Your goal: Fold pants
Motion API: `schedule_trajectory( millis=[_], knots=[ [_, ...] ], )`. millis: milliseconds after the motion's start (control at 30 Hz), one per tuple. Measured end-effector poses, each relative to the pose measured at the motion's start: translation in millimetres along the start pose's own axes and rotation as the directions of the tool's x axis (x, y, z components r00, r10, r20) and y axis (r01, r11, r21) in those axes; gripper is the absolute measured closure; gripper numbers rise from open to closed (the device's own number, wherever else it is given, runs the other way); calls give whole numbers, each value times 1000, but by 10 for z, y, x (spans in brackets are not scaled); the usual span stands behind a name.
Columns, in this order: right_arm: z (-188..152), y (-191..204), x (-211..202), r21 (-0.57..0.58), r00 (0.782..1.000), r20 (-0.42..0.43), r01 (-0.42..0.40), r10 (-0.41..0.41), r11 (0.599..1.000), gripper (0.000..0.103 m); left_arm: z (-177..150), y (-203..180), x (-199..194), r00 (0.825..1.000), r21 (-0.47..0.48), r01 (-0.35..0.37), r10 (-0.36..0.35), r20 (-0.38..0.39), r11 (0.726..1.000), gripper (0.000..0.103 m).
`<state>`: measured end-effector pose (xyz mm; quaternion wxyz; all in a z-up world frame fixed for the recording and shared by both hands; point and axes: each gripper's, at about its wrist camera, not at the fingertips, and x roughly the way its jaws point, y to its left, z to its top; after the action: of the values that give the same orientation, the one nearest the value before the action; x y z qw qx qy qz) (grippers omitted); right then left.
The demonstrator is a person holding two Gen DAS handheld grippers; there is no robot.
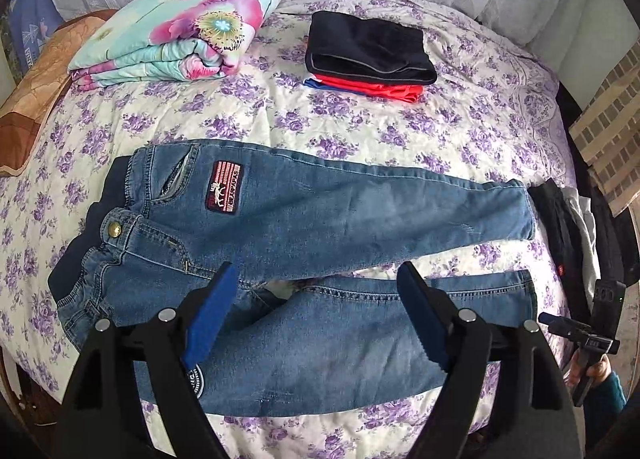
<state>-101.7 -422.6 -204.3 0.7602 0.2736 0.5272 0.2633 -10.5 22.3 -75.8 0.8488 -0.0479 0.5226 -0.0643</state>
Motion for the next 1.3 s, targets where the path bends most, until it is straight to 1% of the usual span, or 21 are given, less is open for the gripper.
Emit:
schedule_trajectory(
  millis=[100,167,200,300,400,500,567,633,733,767,833,867,900,933,967,1000,1033,1100,1200,1233,1300],
  knots=[
    [-47,43,274,-36,999,-23,24,-25,999,50,-40,10,-109,1000,16,-13,13,18,1000,22],
    [-68,51,347,-30,1000,-29,-12,11,999,84,-69,45,-181,999,12,-25,24,34,1000,17],
    [-62,54,373,-23,999,-44,7,-8,1000,99,-81,75,-211,999,6,-29,29,40,1000,17],
    [-28,172,291,-35,998,-61,-21,19,999,99,-84,169,-242,999,-17,-23,24,44,1000,17],
    [73,391,-138,-98,998,-37,-58,54,994,100,-49,240,-231,999,-33,-10,12,52,999,17],
    [60,494,-556,-122,999,-28,-28,25,992,100,-5,273,-169,999,-43,2,1,51,999,17],
    [-62,455,-632,-118,997,-76,13,-22,993,99,5,286,-103,999,-51,21,-19,39,998,17],
    [-297,335,-431,-116,977,-185,88,-108,989,95,3,287,-28,999,-46,23,-22,25,999,17],
    [-602,19,-164,-79,915,-313,241,-254,967,91,21,299,52,1000,-31,10,-10,6,999,17],
    [-574,-34,-191,-55,918,-306,249,-253,967,91,35,301,65,1000,-27,1,-1,6,1000,17],
    [-374,27,-402,-48,959,-178,216,-221,975,90,81,340,72,1000,-25,-20,20,13,1000,17],
    [-201,95,-531,-72,974,-80,207,-213,976,83,112,362,81,1000,-30,-27,27,16,999,17],
    [-32,156,-623,-93,975,16,221,-221,971,47,135,381,94,999,-38,-34,35,13,999,16],
    [133,207,-672,-112,965,106,251,-240,962,24,158,395,113,999,-48,-38,38,8,998,16],
    [310,231,-687,-141,947,188,289,-261,947,24,174,400,129,999,-56,-38,38,2,998,16],
    [496,207,-630,-160,933,221,321,-283,934,24,180,392,133,999,-60,-40,40,-1,997,16],
    [687,154,-517,-166,923,221,355,-316,920,24,180,372,134,999,-56,-45,45,-2,997,16],
    [958,40,-230,-197,905,204,411,-372,890,30,166,329,123,998,-40,-67,67,-1,997,16],
    [1146,-71,255,-320,892,124,451,-435,833,44,132,326,106,995,-52,-100,100,-8,994,16],
    [1170,-98,389,-351,891,106,448,-441,822,52,122,337,102,994,-62,-105,104,-11,993,16],
    [1257,-172,538,-363,900,75,426,-429,829,60,108,372,101,993,-76,-118,117,-17,990,16]
  ],
)
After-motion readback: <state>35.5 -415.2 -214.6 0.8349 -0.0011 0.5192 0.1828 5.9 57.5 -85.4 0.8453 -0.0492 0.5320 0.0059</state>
